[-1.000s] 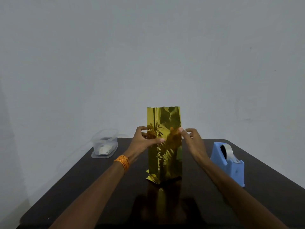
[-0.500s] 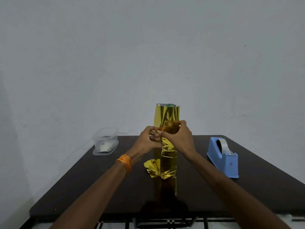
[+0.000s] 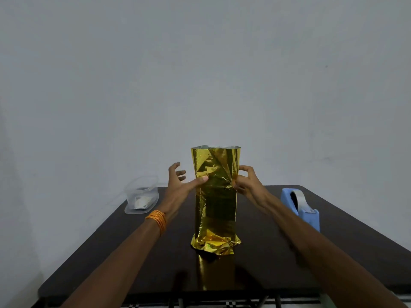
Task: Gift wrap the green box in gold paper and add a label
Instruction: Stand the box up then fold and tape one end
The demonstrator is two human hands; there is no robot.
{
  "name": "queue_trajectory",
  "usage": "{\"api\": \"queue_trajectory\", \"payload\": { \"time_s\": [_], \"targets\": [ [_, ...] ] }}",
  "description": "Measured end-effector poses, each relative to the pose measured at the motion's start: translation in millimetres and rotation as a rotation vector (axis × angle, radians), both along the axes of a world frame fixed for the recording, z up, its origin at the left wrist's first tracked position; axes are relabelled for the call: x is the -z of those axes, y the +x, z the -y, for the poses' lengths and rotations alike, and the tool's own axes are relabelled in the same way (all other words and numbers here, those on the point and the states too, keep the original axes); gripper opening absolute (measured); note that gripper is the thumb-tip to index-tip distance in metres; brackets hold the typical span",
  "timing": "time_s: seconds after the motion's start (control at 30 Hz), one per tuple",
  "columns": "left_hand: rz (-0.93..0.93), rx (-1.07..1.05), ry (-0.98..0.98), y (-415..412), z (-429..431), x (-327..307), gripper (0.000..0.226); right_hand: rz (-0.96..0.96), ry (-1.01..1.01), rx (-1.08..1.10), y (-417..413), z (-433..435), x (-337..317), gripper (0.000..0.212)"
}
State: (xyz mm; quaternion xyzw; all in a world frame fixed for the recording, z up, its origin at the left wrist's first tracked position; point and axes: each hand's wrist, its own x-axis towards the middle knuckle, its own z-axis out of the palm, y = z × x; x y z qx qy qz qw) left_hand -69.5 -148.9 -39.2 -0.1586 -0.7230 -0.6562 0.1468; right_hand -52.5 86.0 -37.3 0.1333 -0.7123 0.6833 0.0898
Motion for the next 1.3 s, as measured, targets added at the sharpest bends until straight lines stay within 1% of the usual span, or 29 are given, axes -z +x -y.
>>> {"api": "queue_trajectory", "payload": {
  "time_s": [0.07, 0.13, 0.2, 0.23, 0.37, 0.43, 0.53, 0.6, 0.67, 0.7, 0.73, 0.77, 0.83, 0.9, 0.93, 0.97, 1.03, 1.13, 1.23, 1.3],
  "targets": [
    [0.065, 0.112, -0.068, -2, -1, 5, 0.112, 0.017, 0.001, -0.025, -3, 0, 1, 0.077],
    [0.100, 0.181, -0.104, -6, -5, 9, 0.104, 0.015, 0.024, -0.040, -4, 0, 0, 0.075],
    [0.085, 0.179, -0.130, -8, -9, 10, 0.091, 0.009, 0.044, -0.049, -6, -3, 0, 0.075],
    [0.075, 0.174, -0.128, -8, -11, 11, 0.088, 0.011, 0.045, -0.049, -6, -4, -1, 0.072],
    [0.027, 0.136, -0.078, -2, -15, 13, 0.084, 0.000, 0.024, -0.068, -5, -6, -4, 0.052],
    [0.007, 0.113, -0.057, 3, -18, 13, 0.086, -0.011, 0.043, -0.063, -2, -3, -7, 0.047],
    [0.010, 0.102, -0.061, 4, -19, 12, 0.092, -0.021, 0.083, -0.044, 0, -3, -8, 0.054],
    [0.004, 0.096, -0.093, 6, -19, 10, 0.100, -0.023, 0.108, -0.032, 2, -3, -7, 0.060],
    [-0.039, 0.030, -0.126, 9, -20, 8, 0.114, -0.023, 0.110, -0.024, 3, -4, -6, 0.065],
    [-0.084, -0.037, -0.121, 13, -22, 7, 0.114, -0.024, 0.108, -0.022, 4, -6, -6, 0.067],
    [-0.138, -0.117, -0.091, 17, -22, 5, 0.107, -0.028, 0.104, -0.022, 5, -9, -5, 0.069],
    [-0.204, -0.193, -0.047, 21, -23, 2, 0.096, -0.027, 0.100, -0.016, 6, -11, -4, 0.071],
    [-0.363, -0.326, 0.029, 30, -25, -3, 0.064, -0.033, 0.095, 0.014, 11, -20, -3, 0.072],
    [-0.508, -0.401, 0.006, 40, -31, -7, 0.036, -0.046, 0.093, 0.050, 18, -30, -3, 0.068],
    [-0.556, -0.400, -0.030, 44, -35, -9, 0.028, -0.048, 0.085, 0.068, 20, -34, -3, 0.066],
    [-0.588, -0.375, -0.067, 49, -43, -11, 0.024, -0.048, 0.086, 0.093, 25, -41, -3, 0.064],
    [-0.635, -0.314, -0.135, 54, -61, -11, 0.022, -0.051, 0.115, 0.165, 32, -51, -4, 0.051],
    [-0.659, -0.224, -0.216, 57, -93, -9, 0.023, -0.058, 0.214, 0.317, 43, -69, -4, 0.032],
    [-0.622, -0.128, -0.293, 55, -128, -2, 0.022, -0.044, 0.288, 0.455, 55, -91, -1, 0.019],
    [-0.564, -0.076, -0.313, 52, -151, 3, 0.021, -0.045, 0.339, 0.550, 63, -108, 1, 0.010]
  ]
}}
